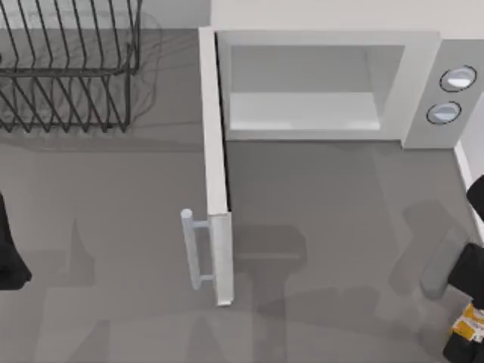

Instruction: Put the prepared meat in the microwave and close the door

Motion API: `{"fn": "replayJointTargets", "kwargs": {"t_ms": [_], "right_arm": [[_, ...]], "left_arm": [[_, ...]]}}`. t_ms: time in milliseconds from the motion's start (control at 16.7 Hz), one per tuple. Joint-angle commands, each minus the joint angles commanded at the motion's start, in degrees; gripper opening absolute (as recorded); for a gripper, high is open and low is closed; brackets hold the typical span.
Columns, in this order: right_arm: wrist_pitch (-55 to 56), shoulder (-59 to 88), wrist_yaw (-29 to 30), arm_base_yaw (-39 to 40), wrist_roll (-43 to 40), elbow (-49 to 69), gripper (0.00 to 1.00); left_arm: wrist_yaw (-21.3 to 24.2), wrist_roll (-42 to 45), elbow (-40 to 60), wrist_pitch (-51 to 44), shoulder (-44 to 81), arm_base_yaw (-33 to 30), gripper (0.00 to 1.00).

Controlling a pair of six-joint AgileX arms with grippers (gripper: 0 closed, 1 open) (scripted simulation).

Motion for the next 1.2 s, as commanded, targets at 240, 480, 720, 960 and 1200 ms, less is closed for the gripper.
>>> {"fn": "replayJointTargets", "kwargs": {"t_ms": [240,480,720,960,1200], "right_arm": [[6.8,3.8,0.0,0.1,0.1,-3.6,1.0],[7.0,4.0,0.0,0.1,0.1,-3.7,1.0],[7.0,4.0,0.0,0.1,0.1,-3.7,0.7],[7.0,4.0,0.0,0.1,0.1,-3.7,0.4],[7.0,4.0,0.0,0.1,0.1,-3.7,0.1]], "left_arm": [[0.0,0.0,0.0,0.0,0.0,0.0,1.0],[0.0,0.0,0.0,0.0,0.0,0.0,1.0],[0.0,0.0,0.0,0.0,0.0,0.0,1.0],[0.0,0.0,0.0,0.0,0.0,0.0,1.0],[0.0,0.0,0.0,0.0,0.0,0.0,1.0]]}}
